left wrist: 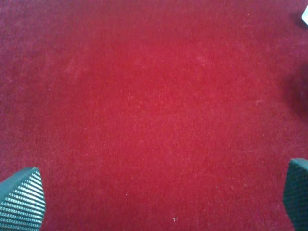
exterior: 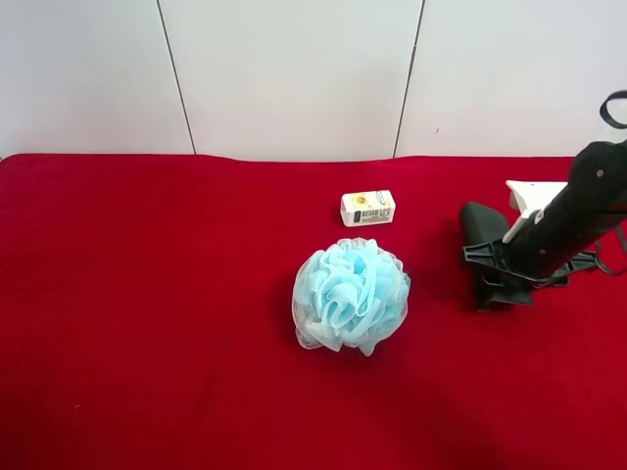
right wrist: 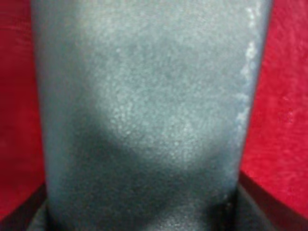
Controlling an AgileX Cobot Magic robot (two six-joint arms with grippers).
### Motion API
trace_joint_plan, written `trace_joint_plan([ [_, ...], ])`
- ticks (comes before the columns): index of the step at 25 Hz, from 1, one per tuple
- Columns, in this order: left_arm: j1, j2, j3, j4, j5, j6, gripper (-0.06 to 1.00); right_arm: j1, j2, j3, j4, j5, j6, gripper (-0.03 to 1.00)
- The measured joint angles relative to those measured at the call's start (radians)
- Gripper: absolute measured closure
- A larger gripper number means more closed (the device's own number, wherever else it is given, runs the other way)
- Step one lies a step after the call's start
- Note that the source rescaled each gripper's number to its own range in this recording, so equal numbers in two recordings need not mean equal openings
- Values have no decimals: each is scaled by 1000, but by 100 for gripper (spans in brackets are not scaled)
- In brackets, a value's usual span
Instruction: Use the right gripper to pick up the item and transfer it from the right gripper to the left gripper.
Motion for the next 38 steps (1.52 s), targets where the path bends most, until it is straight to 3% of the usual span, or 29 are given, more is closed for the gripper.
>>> trace_joint_plan([
  [6, 0, 0, 0, 0, 0, 0, -6, 135, -82, 0, -3, 0, -15, 82],
  [11, 0, 0, 0, 0, 0, 0, -6, 254, -120, -15, -3, -2, -101, 85],
  [21, 0, 0, 0, 0, 0, 0, -6, 475, -124, -193, -3, -10, -283, 88],
  [32, 0, 0, 0, 0, 0, 0, -6, 656, -124, -229, -3, -238, -362, 90],
  [38, 0, 0, 0, 0, 0, 0, -6, 670, -124, -229, -3, -316, -362, 91],
])
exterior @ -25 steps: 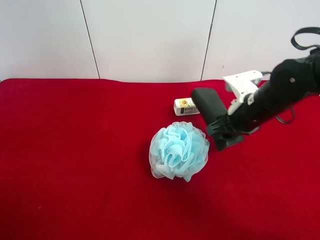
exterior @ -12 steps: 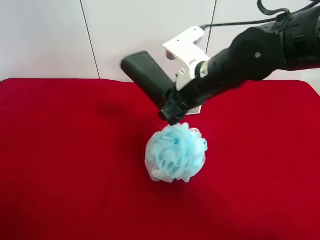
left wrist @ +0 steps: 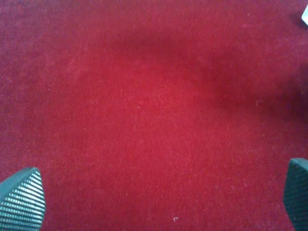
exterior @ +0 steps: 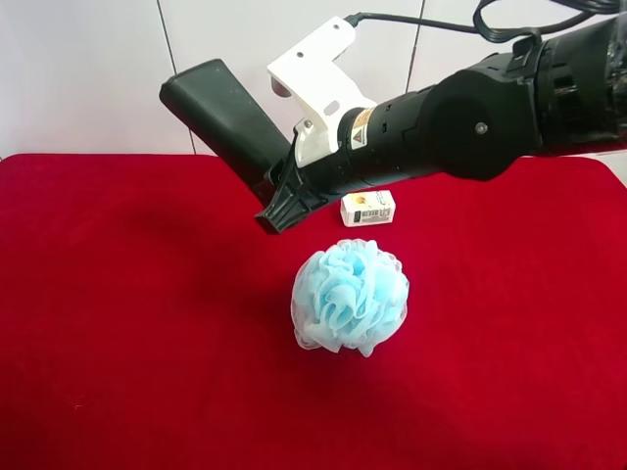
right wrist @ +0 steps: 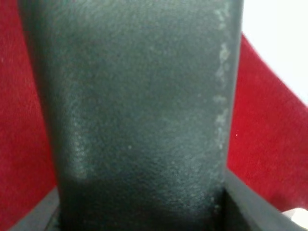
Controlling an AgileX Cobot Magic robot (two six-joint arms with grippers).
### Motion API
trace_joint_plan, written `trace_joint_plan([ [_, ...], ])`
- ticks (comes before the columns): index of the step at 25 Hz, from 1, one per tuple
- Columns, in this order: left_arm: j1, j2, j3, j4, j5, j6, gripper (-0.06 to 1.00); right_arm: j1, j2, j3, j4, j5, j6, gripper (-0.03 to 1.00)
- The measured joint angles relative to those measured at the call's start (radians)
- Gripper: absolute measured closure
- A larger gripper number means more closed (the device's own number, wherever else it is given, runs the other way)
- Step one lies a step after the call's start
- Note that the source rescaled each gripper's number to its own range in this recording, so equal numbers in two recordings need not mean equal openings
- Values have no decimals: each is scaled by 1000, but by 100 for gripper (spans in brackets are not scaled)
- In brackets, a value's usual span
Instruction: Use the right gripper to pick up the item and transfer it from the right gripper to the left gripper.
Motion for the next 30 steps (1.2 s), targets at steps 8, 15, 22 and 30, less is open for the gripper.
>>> trace_joint_plan([
  [8, 0, 0, 0, 0, 0, 0, -6, 0, 0, 0, 0, -84, 2, 92],
  [15, 0, 0, 0, -6, -2, -27, -6, 75, 0, 0, 0, -137, 3, 93],
  [22, 0, 31, -3, -97, -43, -38, -6, 118, 3, 0, 0, -176, 3, 93],
  [30, 0, 303, -12, -382, -304, 198, -6, 118, 77, 0, 0, -198, 3, 94],
])
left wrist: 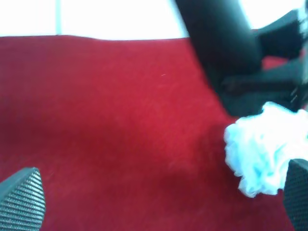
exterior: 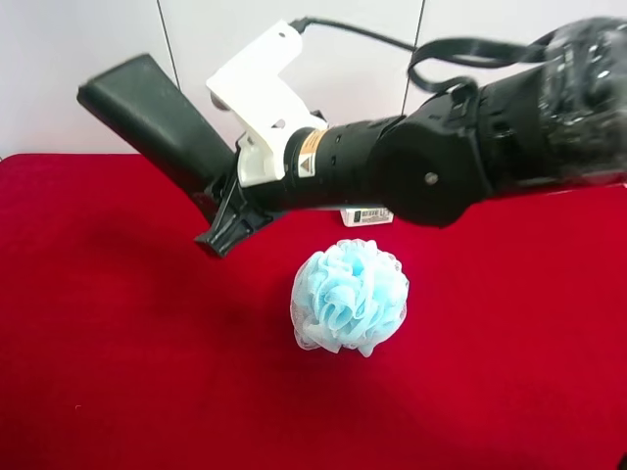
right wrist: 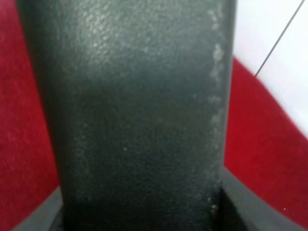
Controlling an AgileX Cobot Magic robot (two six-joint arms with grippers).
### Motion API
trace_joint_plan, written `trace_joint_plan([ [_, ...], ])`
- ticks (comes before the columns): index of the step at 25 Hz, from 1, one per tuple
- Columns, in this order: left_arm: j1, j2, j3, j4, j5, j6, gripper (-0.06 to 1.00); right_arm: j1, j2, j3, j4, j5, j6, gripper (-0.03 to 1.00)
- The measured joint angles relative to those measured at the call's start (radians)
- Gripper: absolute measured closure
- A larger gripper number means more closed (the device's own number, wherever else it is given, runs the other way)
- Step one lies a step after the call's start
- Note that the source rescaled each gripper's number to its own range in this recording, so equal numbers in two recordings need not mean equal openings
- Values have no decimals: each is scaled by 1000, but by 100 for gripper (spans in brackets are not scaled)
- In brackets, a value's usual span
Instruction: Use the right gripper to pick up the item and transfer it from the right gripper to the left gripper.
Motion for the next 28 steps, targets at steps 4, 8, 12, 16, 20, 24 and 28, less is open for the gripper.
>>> trace_joint_plan([
  [4, 0, 185, 0, -177, -99, 201, -6, 0, 21, -1, 0, -39, 8, 94],
  [8, 0, 359, 0, -408, -163, 432, -6, 0, 23, -33, 0, -39, 30, 95],
  [12, 0, 500, 0, -699, -180, 719, -6, 0, 23, -49, 0, -44, 53, 95],
  [16, 0, 605, 0, -1008, -171, 1012, -6, 0, 23, -49, 0, -42, 59, 95],
  [20, 0, 681, -6, -1183, -134, 1223, -6, 0, 23, -49, 0, -42, 64, 96],
  [24, 0, 759, -49, -1205, -109, 1270, -6, 0, 23, -49, 0, -42, 92, 96],
  [28, 0, 821, -99, -1207, -102, 1280, -6, 0, 23, -49, 0, -42, 97, 96],
])
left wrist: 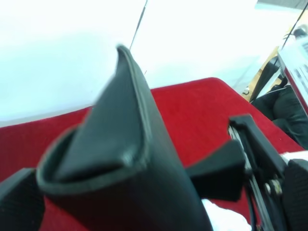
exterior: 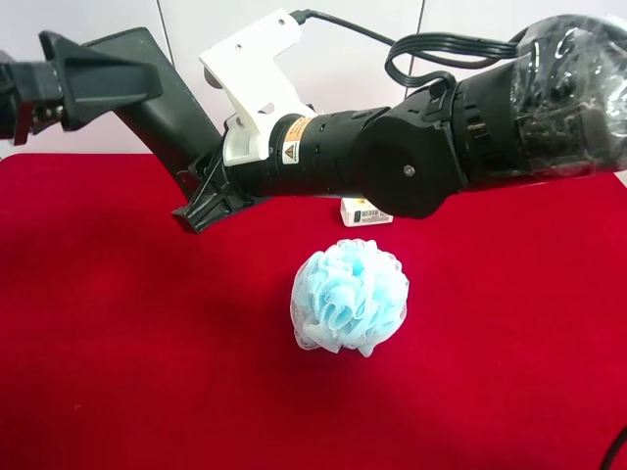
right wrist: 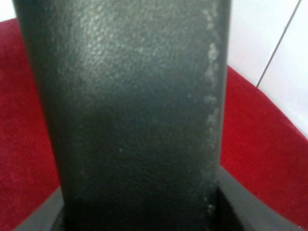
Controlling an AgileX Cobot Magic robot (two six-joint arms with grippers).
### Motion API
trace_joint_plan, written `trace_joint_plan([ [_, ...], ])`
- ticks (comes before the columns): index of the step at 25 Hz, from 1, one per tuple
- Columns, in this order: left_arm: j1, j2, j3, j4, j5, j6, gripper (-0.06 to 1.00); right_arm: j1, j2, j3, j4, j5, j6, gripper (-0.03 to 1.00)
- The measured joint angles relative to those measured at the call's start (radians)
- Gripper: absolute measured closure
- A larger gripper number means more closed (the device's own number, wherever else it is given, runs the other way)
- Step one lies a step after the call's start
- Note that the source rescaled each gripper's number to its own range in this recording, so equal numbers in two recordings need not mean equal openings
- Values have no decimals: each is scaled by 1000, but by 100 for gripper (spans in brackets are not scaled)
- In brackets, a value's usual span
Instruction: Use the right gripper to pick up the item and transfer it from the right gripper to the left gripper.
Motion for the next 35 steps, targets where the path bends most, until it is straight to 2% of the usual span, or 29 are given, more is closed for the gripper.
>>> trace_joint_plan([
  [8, 0, 79, -73, -3, 12, 3, -5, 0, 0, 0, 0, -4, 13, 96],
  [10, 0, 92, -76, -3, 13, 3, 1, 0, 0, 0, 0, -13, 33, 96],
  [13, 0, 103, -77, -3, 14, 3, 31, 0, 0, 0, 0, -20, 52, 96],
  [16, 1, 103, -77, -3, 19, 3, 86, 0, 0, 0, 2, -22, 53, 97],
  [17, 3, 103, -77, -3, 21, 7, 93, 0, 0, 0, 3, -22, 53, 97],
  [33, 5, 103, -83, -4, 36, 11, 92, 0, 1, 0, 3, -42, 53, 96],
  [35, 5, 103, -83, -4, 37, 11, 92, 0, 1, 0, 3, -43, 53, 81],
])
